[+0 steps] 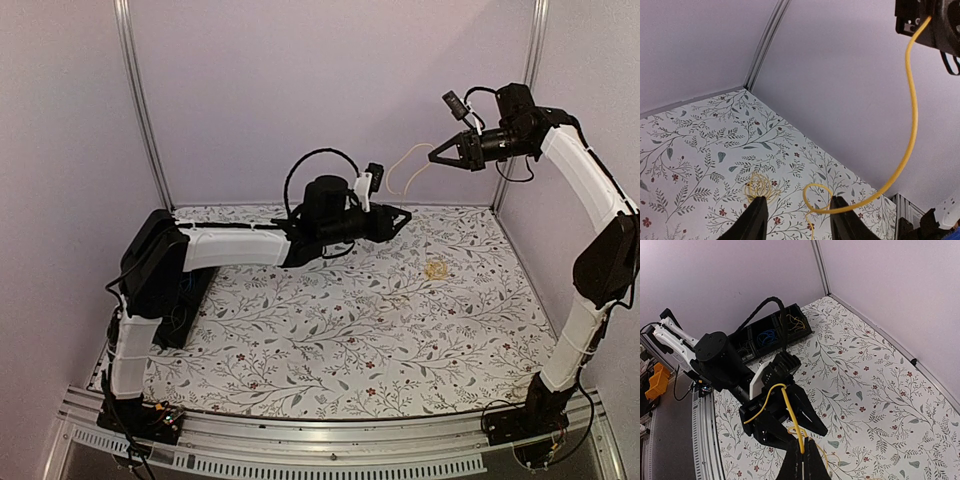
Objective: Untangle the cables
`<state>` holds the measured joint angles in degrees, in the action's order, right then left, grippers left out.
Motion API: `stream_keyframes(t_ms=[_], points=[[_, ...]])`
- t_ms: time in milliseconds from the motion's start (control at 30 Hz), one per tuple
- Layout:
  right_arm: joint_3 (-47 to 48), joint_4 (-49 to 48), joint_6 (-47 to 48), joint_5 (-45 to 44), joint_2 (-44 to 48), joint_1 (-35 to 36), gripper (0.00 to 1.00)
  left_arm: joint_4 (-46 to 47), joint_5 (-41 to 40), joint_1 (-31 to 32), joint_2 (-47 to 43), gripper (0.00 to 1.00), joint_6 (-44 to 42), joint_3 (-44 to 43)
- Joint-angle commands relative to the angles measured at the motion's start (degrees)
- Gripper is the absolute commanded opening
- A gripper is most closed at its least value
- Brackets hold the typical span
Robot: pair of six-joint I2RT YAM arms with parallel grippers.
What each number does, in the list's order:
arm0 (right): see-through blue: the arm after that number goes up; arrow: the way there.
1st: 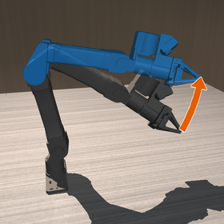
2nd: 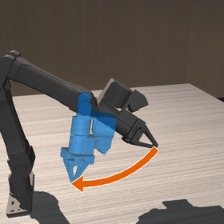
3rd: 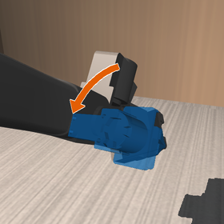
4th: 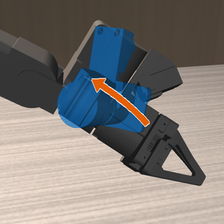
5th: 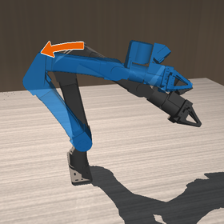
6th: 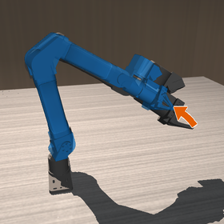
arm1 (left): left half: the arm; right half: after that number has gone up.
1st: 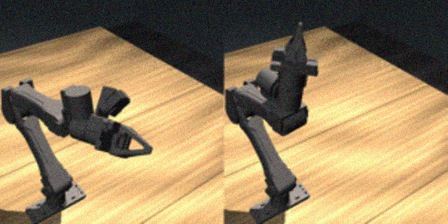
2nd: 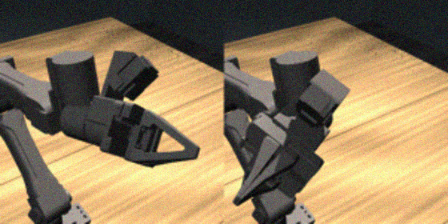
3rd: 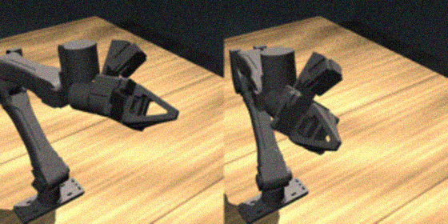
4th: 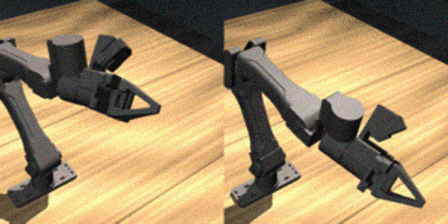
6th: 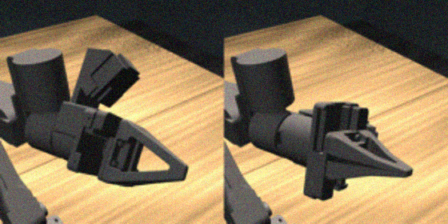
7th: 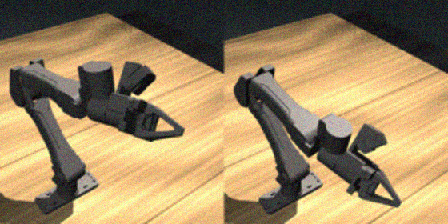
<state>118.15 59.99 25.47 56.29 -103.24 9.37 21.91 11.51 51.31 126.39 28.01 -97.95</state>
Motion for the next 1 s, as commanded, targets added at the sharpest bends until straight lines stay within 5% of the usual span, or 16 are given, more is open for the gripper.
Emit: stream_keyframes(t_ms=[0,333,633,967], points=[[-0.63,-0.57,-0.34,1.01,1.21,0.34,0.00,4.22,2.61,-0.87,1.00,0.41,0.41,-3.00],[-2.04,-0.74,-0.34,-0.32,1.24,0.33,0.00,4.83,1.71,-2.15,-0.84,0.00,0.02,-1.54],[-13.84,-3.70,-4.75,-13.27,-1.58,-2.06,0.06,-9.63,-2.84,-7.71,-10.30,0.00,-8.68,-1.88],[-16.29,-3.15,-3.71,-9.52,-3.25,-2.05,0.16,-27.48,-2.35,-19.56,-18.85,0.00,-11.91,-4.43]])
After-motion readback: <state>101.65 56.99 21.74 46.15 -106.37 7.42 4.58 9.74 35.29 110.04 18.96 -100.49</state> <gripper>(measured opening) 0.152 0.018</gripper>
